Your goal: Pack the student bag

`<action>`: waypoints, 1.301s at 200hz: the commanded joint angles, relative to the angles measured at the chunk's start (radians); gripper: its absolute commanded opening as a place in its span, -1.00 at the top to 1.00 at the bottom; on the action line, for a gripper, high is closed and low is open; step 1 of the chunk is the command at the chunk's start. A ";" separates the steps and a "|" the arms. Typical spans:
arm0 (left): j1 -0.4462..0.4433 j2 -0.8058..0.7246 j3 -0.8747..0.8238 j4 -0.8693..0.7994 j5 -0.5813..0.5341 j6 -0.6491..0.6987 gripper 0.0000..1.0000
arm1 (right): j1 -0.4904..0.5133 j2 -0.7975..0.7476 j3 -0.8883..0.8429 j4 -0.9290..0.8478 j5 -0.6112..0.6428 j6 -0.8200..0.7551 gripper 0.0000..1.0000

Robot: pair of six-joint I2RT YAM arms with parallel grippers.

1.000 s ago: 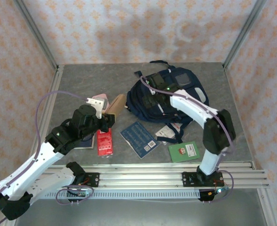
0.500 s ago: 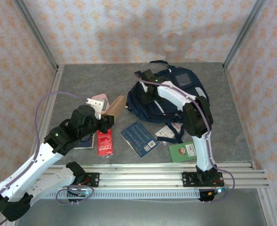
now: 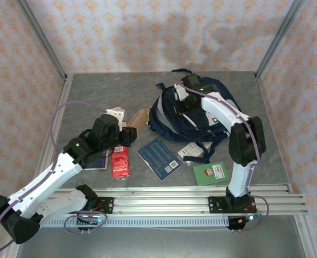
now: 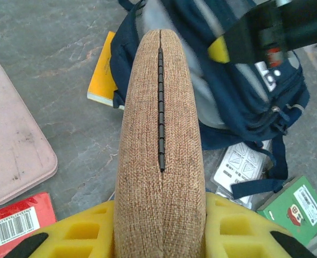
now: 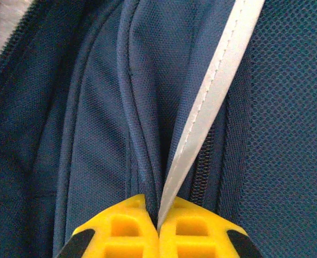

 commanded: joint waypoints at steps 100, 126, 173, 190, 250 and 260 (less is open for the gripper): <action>0.037 0.401 0.171 0.451 0.340 -0.212 0.66 | -0.321 -0.318 -0.110 0.180 -0.753 -0.055 1.00; 0.036 0.523 0.248 0.500 0.390 -0.237 0.66 | -0.342 -0.344 -0.170 0.314 -0.874 0.035 1.00; 0.034 0.792 0.395 0.616 0.477 -0.311 0.65 | -0.343 -0.360 -0.214 0.388 -0.918 0.067 1.00; 0.023 0.899 0.476 0.645 0.489 -0.336 0.64 | -0.343 -0.359 -0.224 0.426 -0.922 0.095 1.00; -0.080 1.325 0.948 0.590 0.475 -0.375 0.40 | -0.343 -0.357 -0.287 0.688 -0.941 0.294 1.00; -0.097 1.404 1.057 0.539 0.469 -0.373 0.12 | -0.343 -0.352 -0.309 0.768 -0.942 0.352 1.00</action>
